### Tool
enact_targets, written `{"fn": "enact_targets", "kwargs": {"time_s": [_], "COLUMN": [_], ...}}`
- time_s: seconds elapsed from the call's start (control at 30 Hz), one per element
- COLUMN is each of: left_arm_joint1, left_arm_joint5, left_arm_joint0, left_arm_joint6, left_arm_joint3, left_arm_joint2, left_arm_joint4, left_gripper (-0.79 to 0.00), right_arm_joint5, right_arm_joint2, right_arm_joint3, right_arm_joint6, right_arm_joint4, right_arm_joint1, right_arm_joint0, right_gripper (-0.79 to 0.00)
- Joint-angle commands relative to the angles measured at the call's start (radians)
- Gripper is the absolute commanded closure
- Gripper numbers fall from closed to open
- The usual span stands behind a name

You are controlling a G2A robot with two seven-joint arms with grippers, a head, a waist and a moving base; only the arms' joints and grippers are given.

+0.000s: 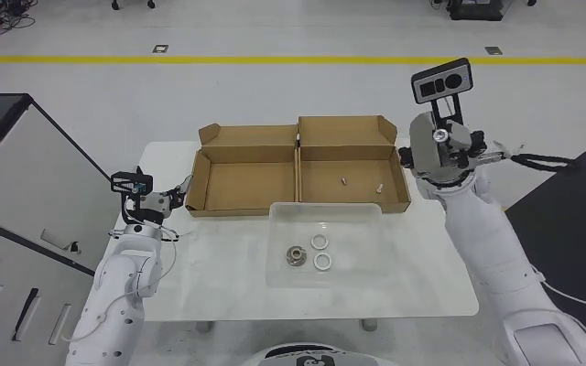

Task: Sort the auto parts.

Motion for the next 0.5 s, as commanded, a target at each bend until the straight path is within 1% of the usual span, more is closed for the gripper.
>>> {"fn": "enact_targets", "kwargs": {"time_s": [0.0,0.13,0.23,0.37,0.47], "left_arm_joint1": [0.000,0.000,0.000,0.000,0.000], "left_arm_joint5": [0.000,0.000,0.000,0.000,0.000], "left_arm_joint0": [0.000,0.000,0.000,0.000,0.000], "left_arm_joint6": [0.000,0.000,0.000,0.000,0.000], "left_arm_joint3": [0.000,0.000,0.000,0.000,0.000], "left_arm_joint2": [0.000,0.000,0.000,0.000,0.000], "left_arm_joint4": [0.000,0.000,0.000,0.000,0.000], "left_gripper": [-0.785,-0.785,-0.785,-0.785,-0.785], "right_arm_joint5": [0.006,0.014,0.019,0.027,0.031], "right_arm_joint2": [0.016,0.035,0.042,0.037,0.029], "right_arm_joint3": [-0.001,-0.012,-0.020,-0.026,-0.028], "right_arm_joint6": [0.005,0.010,0.009,0.009,-0.003], "right_arm_joint4": [-0.104,-0.191,-0.206,-0.137,-0.046], "right_arm_joint1": [0.004,0.006,0.005,-0.003,-0.012], "right_arm_joint0": [0.005,0.001,-0.005,-0.017,-0.032], "right_gripper": [0.000,0.000,0.000,0.000,0.000]}}
